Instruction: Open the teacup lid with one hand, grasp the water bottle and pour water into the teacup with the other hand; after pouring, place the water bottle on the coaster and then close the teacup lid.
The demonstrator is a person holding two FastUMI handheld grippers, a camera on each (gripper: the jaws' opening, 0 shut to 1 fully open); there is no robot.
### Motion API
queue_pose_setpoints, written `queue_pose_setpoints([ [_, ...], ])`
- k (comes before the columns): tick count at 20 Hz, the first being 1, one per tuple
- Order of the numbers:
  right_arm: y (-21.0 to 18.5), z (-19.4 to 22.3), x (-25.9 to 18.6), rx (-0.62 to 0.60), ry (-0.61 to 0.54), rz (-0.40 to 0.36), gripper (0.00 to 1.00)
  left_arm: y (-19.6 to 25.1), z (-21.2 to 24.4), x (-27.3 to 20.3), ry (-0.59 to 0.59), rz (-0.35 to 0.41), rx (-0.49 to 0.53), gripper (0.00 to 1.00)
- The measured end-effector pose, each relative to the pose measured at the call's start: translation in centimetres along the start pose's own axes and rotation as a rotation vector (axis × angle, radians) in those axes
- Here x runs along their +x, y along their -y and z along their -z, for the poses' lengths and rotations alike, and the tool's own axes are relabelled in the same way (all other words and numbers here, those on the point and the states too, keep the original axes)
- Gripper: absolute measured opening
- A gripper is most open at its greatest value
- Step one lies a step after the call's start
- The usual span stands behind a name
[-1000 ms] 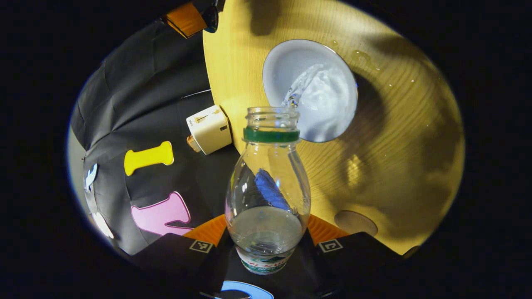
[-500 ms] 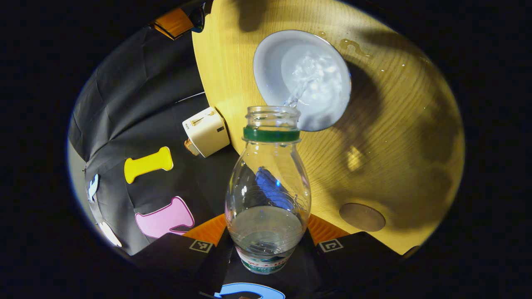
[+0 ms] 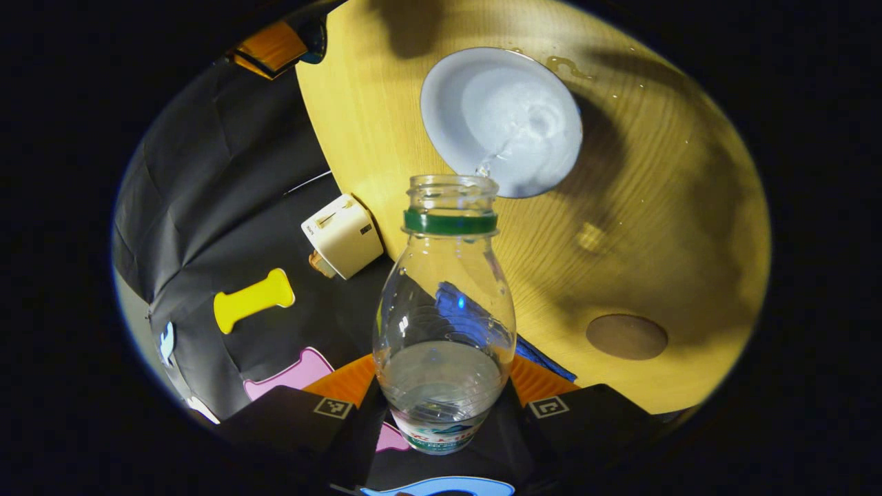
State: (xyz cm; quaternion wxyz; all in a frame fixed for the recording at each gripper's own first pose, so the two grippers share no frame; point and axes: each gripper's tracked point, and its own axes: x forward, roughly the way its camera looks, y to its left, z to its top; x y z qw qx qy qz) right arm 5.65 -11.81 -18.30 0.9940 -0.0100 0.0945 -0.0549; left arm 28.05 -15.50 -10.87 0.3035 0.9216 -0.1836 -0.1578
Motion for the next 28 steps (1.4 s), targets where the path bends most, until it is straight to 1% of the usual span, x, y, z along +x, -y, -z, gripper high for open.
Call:
queue_pose_setpoints([
  [5, 0.0, -0.2, 0.4, 0.001, -0.001, -0.001, 0.25, -0.6, -0.2, 0.2, 0.017, -0.003, 0.052, 0.77],
  [11, 0.0, -0.2, 0.8, 0.003, -0.004, -0.003, 0.25, -0.5, -0.4, 0.4, 0.015, 0.026, 0.082, 0.77],
  [13, 0.1, -0.3, 0.9, 0.003, -0.003, -0.003, 0.25, -0.5, -0.5, 0.4, 0.017, 0.029, 0.075, 0.77],
  [14, 0.1, -0.3, 0.9, 0.002, -0.003, -0.003, 0.21, -0.6, -0.6, 0.4, 0.018, 0.036, 0.066, 0.77],
  [17, 0.1, 0.3, 1.1, -0.009, -0.021, -0.004, 0.21, -0.2, -0.5, 0.4, 0.011, 0.048, 0.069, 0.77],
  [18, 0.2, 0.3, 1.1, -0.010, -0.023, -0.006, 0.25, -0.4, -0.4, 0.4, 0.010, 0.048, 0.064, 0.77],
  [20, 0.2, 0.3, 1.1, -0.016, -0.023, -0.008, 0.25, -0.3, -0.5, 0.4, 0.008, 0.044, 0.040, 0.77],
  [21, 0.2, 0.3, 1.0, -0.018, -0.024, -0.007, 0.25, -0.1, -0.7, 0.4, 0.014, 0.043, 0.017, 0.77],
  [22, 0.2, 0.4, 0.9, -0.016, -0.025, -0.006, 0.21, 0.4, -0.6, 0.3, 0.011, 0.057, -0.023, 0.77],
  [24, 0.2, 0.3, 1.0, -0.009, -0.027, -0.004, 0.21, 0.7, -0.9, 0.0, 0.018, 0.052, -0.105, 0.77],
  [25, 0.2, 0.3, 1.3, -0.008, -0.031, -0.004, 0.25, 0.9, -0.9, -0.1, 0.022, 0.050, -0.160, 0.77],
  [26, 0.2, 0.4, 1.3, -0.006, -0.036, -0.004, 0.25, 1.1, -0.7, -0.5, 0.027, 0.048, -0.229, 0.77],
  [28, 0.1, -0.3, 1.5, -0.003, -0.026, -0.005, 0.26, 1.7, -0.1, -1.5, 0.025, 0.062, -0.433, 0.77],
])
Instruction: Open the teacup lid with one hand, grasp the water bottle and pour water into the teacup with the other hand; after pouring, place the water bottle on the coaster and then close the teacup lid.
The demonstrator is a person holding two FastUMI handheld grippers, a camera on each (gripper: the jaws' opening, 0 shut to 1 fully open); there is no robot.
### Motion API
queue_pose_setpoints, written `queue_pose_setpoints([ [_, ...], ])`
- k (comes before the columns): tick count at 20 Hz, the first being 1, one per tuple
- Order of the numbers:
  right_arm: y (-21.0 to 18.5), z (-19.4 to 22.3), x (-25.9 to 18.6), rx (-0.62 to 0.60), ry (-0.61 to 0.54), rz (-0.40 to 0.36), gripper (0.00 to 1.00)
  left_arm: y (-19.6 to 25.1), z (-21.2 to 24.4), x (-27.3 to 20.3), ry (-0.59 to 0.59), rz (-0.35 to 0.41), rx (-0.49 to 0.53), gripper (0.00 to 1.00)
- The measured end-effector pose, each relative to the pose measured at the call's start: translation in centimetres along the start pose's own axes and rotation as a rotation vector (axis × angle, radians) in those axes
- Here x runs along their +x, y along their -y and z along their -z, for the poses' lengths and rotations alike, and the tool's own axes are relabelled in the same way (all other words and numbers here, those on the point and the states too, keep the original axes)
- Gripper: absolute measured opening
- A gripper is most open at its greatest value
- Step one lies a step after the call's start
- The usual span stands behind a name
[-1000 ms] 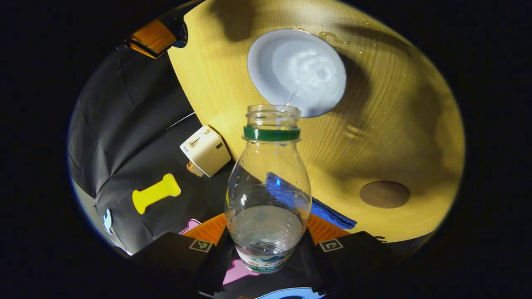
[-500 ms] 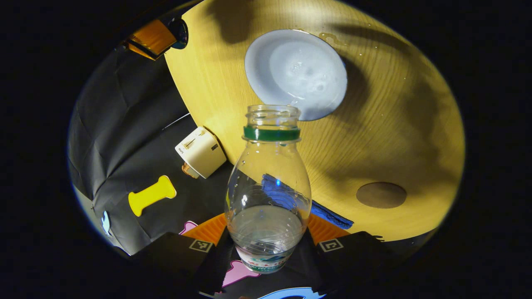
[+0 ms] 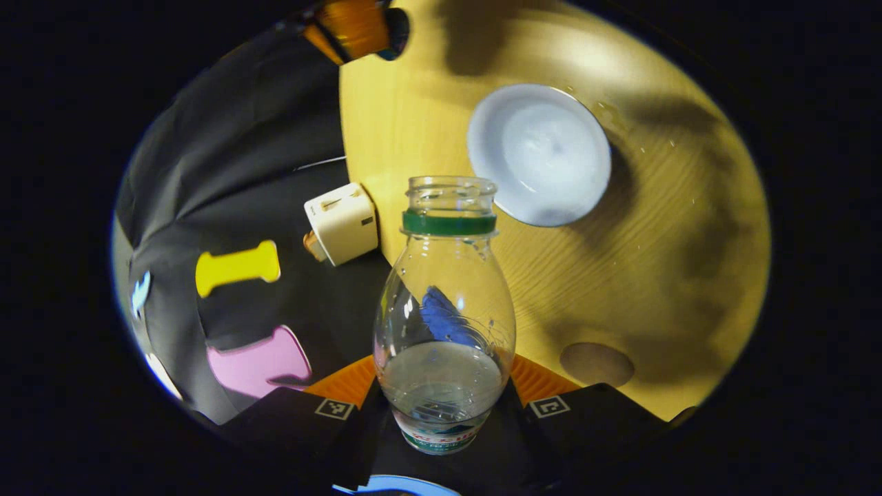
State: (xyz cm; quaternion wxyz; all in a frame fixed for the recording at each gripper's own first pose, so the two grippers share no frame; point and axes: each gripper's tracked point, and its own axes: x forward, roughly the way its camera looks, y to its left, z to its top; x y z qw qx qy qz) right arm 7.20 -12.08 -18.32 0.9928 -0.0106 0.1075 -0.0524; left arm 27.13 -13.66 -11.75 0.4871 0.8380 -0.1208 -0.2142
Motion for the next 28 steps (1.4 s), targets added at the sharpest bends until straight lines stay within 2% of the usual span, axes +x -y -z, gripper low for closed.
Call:
queue_pose_setpoints([
  [3, -0.2, -1.3, 0.3, -0.014, 0.016, -0.004, 0.25, 0.6, 1.7, -1.0, -0.019, 0.045, -0.423, 0.76],
  [8, -1.8, -2.5, 1.9, -0.041, 0.028, -0.020, 0.25, 0.3, 3.7, -0.3, -0.004, -0.014, -1.096, 0.76],
  [9, -2.3, -2.7, 2.2, -0.039, 0.030, -0.028, 0.30, 0.8, 4.0, 0.3, 0.000, -0.023, -1.222, 0.76],
  [10, -2.9, -2.9, 2.5, -0.038, 0.033, -0.037, 0.30, 1.6, 4.2, 1.2, 0.009, -0.031, -1.340, 0.76],
  [11, -3.5, -3.3, 2.7, -0.039, 0.040, -0.044, 0.25, 2.1, 4.4, 1.8, 0.026, -0.042, -1.449, 0.76],
  [13, -4.6, -3.9, 3.2, -0.045, 0.050, -0.057, 0.25, 1.8, 4.4, 2.0, 0.088, -0.088, -1.632, 0.76],
  [14, -5.3, -4.1, 3.4, -0.043, 0.056, -0.065, 0.25, 1.7, 4.3, 2.2, 0.119, -0.126, -1.702, 0.76],
  [15, -5.8, -4.3, 3.6, -0.043, 0.059, -0.072, 0.21, 1.9, 4.2, 2.5, 0.138, -0.153, -1.759, 0.76],
  [18, -7.1, -4.3, 4.3, -0.045, 0.060, -0.088, 0.21, 2.2, 3.4, 1.5, 0.191, -0.168, -1.917, 0.76],
  [19, -7.4, -4.4, 4.6, -0.043, 0.057, -0.094, 0.30, 2.1, 3.3, 1.3, 0.205, -0.168, -1.956, 0.76],
  [20, -7.7, -4.3, 4.8, -0.042, 0.053, -0.100, 0.21, 2.3, 3.6, 1.2, 0.201, -0.170, -1.975, 0.76],
  [21, -8.0, -4.3, 5.1, -0.040, 0.049, -0.105, 0.30, 2.6, 3.9, 1.3, 0.179, -0.174, -1.985, 0.76],
  [22, -8.2, -4.4, 5.2, -0.039, 0.048, -0.108, 0.25, 2.8, 3.4, 1.8, 0.169, -0.176, -1.999, 0.76],
  [23, -8.3, -4.4, 5.3, -0.039, 0.048, -0.109, 0.30, 2.7, 3.2, 1.9, 0.171, -0.180, -2.015, 0.76],
  [24, -8.5, -4.5, 5.4, -0.038, 0.048, -0.111, 0.25, 2.8, 3.0, 2.0, 0.176, -0.178, -2.027, 0.76],
  [25, -8.7, -4.4, 5.4, -0.037, 0.046, -0.111, 0.25, 2.9, 2.9, 2.0, 0.176, -0.174, -2.029, 0.76],
  [26, -8.9, -4.3, 5.4, -0.036, 0.045, -0.112, 0.30, 3.1, 2.9, 2.2, 0.171, -0.161, -2.025, 0.76],
  [27, -9.2, -4.1, 5.4, -0.035, 0.038, -0.114, 0.25, 3.5, 3.0, 2.2, 0.155, -0.152, -2.011, 0.76],
  [28, -9.5, -3.8, 5.5, -0.033, 0.030, -0.120, 0.25, 3.7, 3.1, 2.2, 0.150, -0.154, -1.994, 0.76],
])
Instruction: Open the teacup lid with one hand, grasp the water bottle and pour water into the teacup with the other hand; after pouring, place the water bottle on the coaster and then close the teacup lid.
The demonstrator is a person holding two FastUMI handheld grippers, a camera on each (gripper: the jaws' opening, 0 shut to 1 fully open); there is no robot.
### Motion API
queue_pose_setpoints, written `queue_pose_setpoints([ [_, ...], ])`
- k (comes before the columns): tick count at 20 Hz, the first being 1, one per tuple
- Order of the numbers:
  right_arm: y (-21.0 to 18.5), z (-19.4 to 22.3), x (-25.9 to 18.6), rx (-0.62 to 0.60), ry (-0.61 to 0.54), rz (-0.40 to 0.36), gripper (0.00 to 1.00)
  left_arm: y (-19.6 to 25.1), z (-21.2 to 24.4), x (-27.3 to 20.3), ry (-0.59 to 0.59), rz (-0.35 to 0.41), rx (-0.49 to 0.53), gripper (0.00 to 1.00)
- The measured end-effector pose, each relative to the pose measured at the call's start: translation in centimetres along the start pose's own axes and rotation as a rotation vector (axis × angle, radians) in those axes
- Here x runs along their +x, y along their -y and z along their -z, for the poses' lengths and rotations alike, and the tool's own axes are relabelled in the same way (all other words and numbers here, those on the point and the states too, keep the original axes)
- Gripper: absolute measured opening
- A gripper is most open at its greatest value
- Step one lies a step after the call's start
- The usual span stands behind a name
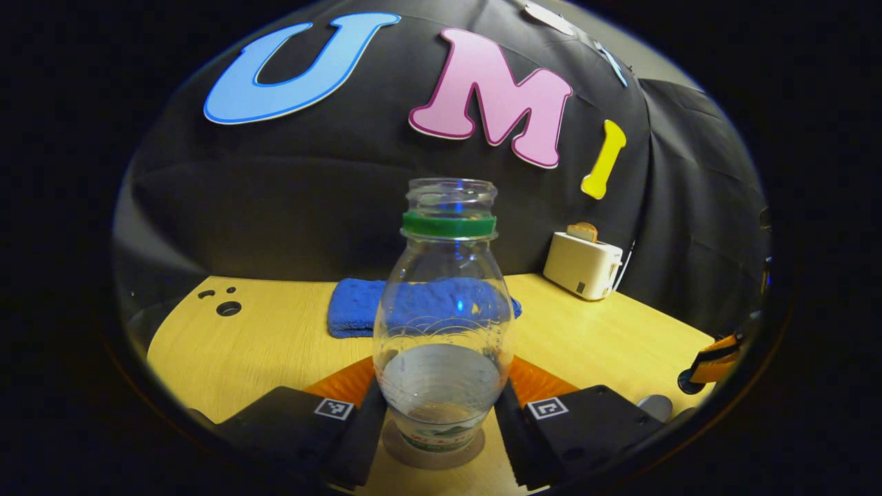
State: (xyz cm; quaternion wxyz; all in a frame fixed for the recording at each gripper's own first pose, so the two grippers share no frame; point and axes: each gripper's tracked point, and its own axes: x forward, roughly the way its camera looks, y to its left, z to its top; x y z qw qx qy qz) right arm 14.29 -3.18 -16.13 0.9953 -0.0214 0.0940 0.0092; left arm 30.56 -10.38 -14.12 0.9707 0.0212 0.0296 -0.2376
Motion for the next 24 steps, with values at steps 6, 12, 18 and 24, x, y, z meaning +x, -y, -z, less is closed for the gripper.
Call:
queue_pose_setpoints([
  [6, -1.3, 0.3, -0.1, 0.003, -0.009, -0.024, 0.21, 0.1, 0.3, 0.2, -0.014, -0.002, 0.008, 0.80],
  [12, -1.9, -0.3, 0.3, -0.005, 0.006, -0.041, 0.30, 0.3, 0.9, -0.3, -0.075, -0.010, 0.078, 0.97],
  [18, -2.9, -1.4, 0.8, 0.022, 0.022, -0.062, 0.25, 0.8, 2.2, -2.7, -0.139, 0.013, 0.104, 0.97],
  [24, -3.2, -0.7, 2.1, -0.001, 0.031, -0.068, 0.25, 0.1, 3.7, -7.0, -0.182, -0.026, 0.093, 0.98],
])
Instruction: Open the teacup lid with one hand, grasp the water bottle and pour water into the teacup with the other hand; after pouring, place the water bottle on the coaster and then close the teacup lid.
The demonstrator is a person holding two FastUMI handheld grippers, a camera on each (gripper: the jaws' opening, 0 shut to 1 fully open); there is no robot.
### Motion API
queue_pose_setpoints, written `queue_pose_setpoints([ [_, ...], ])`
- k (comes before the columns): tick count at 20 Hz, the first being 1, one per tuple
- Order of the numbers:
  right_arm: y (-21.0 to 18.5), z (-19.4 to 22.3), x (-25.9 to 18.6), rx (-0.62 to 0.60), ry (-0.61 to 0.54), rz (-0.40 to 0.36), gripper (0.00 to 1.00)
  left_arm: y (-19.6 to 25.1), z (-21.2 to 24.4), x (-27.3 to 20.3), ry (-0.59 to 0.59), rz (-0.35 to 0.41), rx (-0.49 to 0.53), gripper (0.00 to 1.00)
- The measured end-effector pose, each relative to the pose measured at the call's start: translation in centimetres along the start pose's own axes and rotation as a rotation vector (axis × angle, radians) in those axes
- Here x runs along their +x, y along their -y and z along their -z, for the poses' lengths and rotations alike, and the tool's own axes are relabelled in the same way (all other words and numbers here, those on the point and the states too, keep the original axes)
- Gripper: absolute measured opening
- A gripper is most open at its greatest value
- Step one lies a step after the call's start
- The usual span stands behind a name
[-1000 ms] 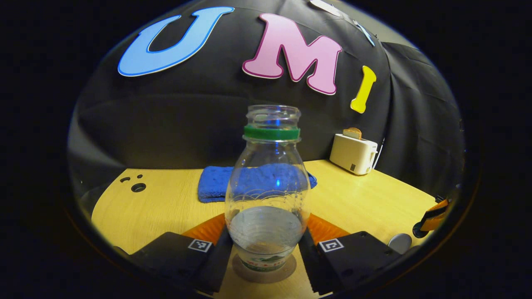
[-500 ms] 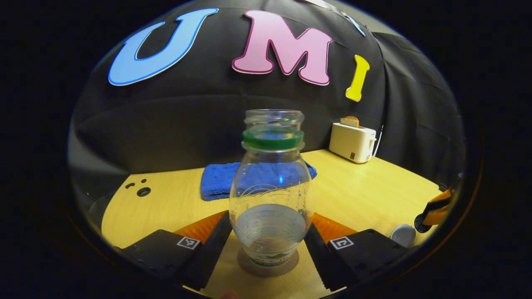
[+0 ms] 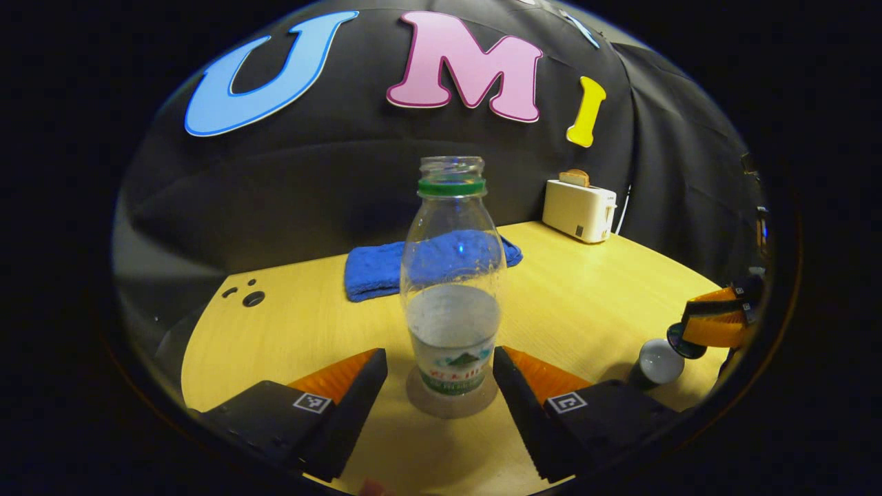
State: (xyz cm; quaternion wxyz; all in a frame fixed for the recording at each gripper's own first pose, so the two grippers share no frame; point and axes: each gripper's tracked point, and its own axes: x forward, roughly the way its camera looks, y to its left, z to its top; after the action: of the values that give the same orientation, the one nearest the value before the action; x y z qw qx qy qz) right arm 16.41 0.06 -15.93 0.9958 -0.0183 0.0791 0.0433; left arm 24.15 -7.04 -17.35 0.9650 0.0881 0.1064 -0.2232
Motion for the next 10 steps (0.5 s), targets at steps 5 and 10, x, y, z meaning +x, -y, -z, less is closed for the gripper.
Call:
queue_pose_setpoints([
  [5, 0.3, 2.0, 1.0, -0.015, -0.018, 0.019, 0.30, -3.3, 0.7, -7.0, 0.057, -0.142, 0.058, 0.97],
  [10, 0.6, 3.4, 1.1, -0.030, -0.024, 0.035, 0.26, -5.8, 1.9, -13.6, 0.056, -0.245, -0.026, 0.96],
])
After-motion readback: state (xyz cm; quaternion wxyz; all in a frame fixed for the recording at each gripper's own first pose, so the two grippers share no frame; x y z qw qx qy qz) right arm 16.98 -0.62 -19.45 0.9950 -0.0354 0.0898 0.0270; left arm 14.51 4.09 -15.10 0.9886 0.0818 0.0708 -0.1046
